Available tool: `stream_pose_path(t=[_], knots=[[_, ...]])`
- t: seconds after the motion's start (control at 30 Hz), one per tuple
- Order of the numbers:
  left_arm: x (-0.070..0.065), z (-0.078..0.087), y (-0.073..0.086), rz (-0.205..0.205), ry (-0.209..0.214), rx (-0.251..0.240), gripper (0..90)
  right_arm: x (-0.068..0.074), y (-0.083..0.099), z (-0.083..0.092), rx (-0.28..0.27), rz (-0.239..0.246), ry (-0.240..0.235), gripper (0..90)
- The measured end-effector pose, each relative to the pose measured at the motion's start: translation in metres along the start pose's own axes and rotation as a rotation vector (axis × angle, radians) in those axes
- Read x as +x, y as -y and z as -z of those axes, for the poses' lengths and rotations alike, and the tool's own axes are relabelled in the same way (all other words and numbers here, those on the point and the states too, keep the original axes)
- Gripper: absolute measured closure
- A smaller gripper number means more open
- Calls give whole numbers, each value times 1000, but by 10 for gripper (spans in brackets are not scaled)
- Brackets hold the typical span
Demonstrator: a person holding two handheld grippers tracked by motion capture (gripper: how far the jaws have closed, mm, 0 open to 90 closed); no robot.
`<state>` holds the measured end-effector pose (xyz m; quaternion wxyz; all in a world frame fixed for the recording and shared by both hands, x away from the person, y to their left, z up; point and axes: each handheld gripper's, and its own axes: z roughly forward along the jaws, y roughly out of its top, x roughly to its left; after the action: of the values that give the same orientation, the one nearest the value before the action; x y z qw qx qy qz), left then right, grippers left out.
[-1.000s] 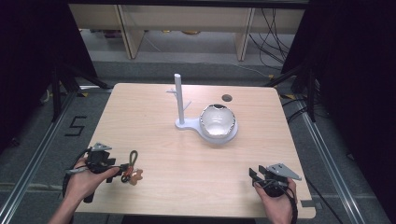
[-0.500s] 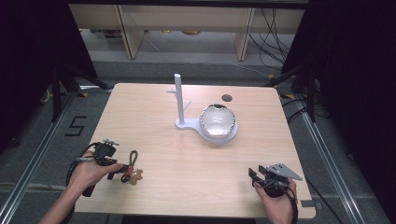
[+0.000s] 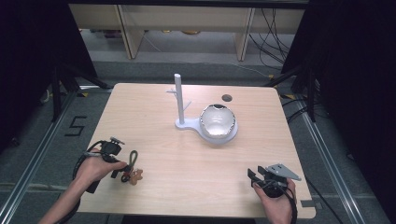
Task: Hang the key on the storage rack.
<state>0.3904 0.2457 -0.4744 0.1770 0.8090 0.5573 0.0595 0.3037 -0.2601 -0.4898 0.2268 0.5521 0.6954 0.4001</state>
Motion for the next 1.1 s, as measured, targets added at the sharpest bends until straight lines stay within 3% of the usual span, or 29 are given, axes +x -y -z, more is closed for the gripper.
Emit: stream_pose_path(t=[0.03,0.07,0.1,0.17,0.2,0.37,0.67,0.7,0.77,0.87,0.9,0.93,1.1], knots=[[-1,0,-1,-23,-1,6,432,0,0,0,5,12,2,553],[-4,-1,-1,4,4,2,432,0,0,0,3,9,-4,552],[-3,-1,-3,-34,-6,8,434,0,0,0,5,7,-4,551],[-4,-1,-4,-49,-11,15,437,1,0,0,5,0,-17,550],[-6,-3,-4,-30,-5,10,438,1,0,0,5,1,-15,550],[-9,-7,-7,-69,-22,51,451,0,0,0,11,9,-7,547],[-12,-12,-9,-83,-35,69,500,0,0,1,12,5,-11,546],[-16,-13,-8,-39,-34,66,500,0,0,0,13,6,-9,546],[-14,-17,-7,-62,-41,93,551,0,1,-2,5,10,-11,545],[-12,-16,-7,-57,-44,90,588,0,1,-1,8,0,-28,545],[-12,-16,-8,-61,-43,95,607,2,1,0,29,-27,-16,545],[-10,-16,-8,-57,-44,87,651,3,3,-2,12,-40,-26,545],[-11,-15,-4,-66,-40,66,665,2,3,-1,24,-24,-11,545]])
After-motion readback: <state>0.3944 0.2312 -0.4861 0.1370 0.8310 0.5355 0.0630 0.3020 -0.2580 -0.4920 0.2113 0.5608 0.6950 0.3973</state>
